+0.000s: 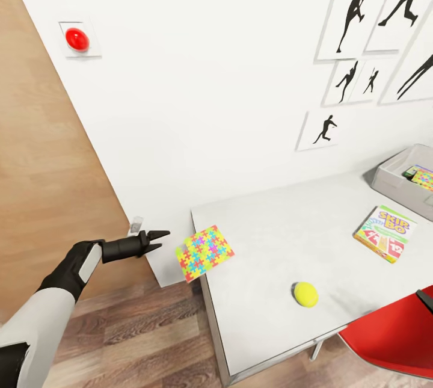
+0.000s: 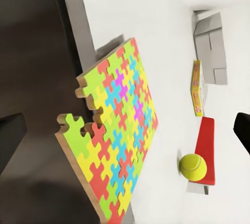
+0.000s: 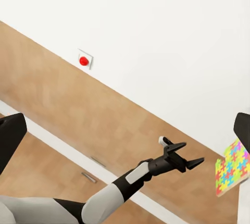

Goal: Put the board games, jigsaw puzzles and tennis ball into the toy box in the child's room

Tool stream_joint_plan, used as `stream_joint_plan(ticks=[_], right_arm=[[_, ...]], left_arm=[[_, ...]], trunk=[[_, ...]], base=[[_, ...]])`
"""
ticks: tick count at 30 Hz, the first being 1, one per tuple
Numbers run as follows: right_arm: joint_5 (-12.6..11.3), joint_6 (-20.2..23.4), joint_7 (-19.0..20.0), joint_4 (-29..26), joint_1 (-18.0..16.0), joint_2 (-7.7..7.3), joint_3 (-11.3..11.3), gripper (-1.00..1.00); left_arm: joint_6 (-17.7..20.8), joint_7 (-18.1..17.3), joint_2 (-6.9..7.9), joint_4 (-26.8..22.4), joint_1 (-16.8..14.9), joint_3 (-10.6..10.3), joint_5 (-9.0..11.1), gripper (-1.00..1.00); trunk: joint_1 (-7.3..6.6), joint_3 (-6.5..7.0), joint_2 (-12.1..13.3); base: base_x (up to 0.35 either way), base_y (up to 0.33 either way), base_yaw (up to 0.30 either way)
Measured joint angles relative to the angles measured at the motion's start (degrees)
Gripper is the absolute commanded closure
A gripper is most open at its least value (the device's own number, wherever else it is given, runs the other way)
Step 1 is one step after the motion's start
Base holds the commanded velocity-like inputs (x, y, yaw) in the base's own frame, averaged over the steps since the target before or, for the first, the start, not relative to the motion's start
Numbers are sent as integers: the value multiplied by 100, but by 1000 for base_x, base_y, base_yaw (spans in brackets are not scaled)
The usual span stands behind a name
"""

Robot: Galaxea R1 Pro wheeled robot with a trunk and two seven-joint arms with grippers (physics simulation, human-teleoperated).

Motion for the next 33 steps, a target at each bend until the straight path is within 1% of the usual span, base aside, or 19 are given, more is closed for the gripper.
stream_joint_plan(ticks=[3, 12, 33], right_arm=[[3, -1, 1, 0, -21, 0, -8, -100], [5, -3, 3, -1, -40, 0, -17, -100], [6, -3, 3, -1, -52, 0, -22, -100]], left_arm=[[1, -1, 31, 0, 2, -1, 1, -100], [2, -2, 63, 0, 4, 4, 2, -100], [3, -2, 70, 0, 11, -1, 2, -100]], trunk=[[0, 1, 0], [0, 1, 0], [0, 1, 0]], base=[[0, 0, -5], [0, 0, -1], [0, 0, 0]])
